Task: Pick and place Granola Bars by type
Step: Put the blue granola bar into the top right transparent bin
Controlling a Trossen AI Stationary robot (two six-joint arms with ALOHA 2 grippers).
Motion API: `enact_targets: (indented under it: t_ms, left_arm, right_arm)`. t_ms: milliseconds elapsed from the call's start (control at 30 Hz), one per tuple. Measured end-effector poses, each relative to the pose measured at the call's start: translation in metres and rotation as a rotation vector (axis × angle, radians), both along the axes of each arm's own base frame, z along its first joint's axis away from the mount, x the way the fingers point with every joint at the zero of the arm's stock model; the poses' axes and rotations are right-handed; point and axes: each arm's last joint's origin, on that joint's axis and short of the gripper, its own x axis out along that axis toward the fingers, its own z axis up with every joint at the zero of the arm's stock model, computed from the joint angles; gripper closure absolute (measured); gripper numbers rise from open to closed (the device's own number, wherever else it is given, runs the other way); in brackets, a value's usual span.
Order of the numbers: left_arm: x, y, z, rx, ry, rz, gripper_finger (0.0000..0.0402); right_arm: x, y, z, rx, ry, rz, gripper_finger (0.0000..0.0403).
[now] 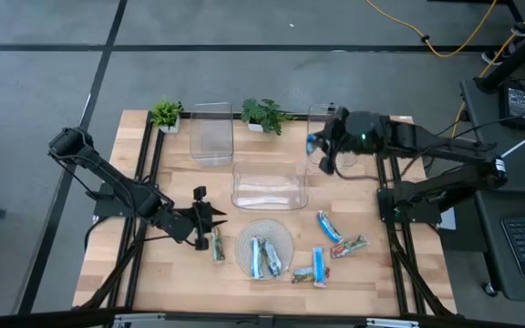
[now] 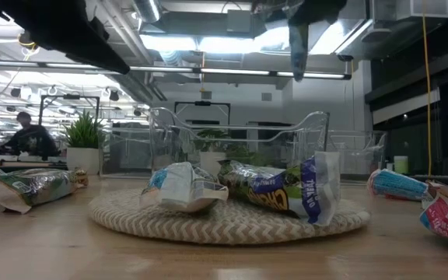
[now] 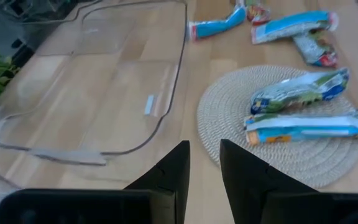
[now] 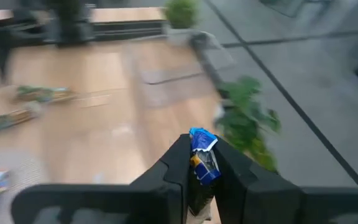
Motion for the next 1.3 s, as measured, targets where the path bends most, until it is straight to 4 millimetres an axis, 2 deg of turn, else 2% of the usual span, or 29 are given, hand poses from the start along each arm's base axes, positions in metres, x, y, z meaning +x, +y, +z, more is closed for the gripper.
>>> enact_targets:
  t_ms: [267, 567, 967, 1300]
  left_arm:
    - [0.000, 0.000, -0.002, -0.013, -0.005, -0.017, 0.0318]
    - [0.003, -0.005, -0.008, -0.005, 0.010, -0.028, 0.0318]
    - [0.008, -0.017, -0.034, 0.024, 0.122, -0.092, 0.0318]
    - [0.010, -0.019, -0.034, 0.002, 0.108, -0.105, 0.0318]
  right_arm:
    - [-0.017, -0.046, -0.006, 0.042, 0.056, -0.223, 0.0348]
    - [-0.030, -0.076, -0.029, 0.147, 0.223, -0.361, 0.0348]
    - [-0.014, -0.109, -0.068, 0.237, 0.362, -0.409, 0.0348]
    - [0.008, -0.141, -0.117, 0.283, 0.520, -0.415, 0.0347]
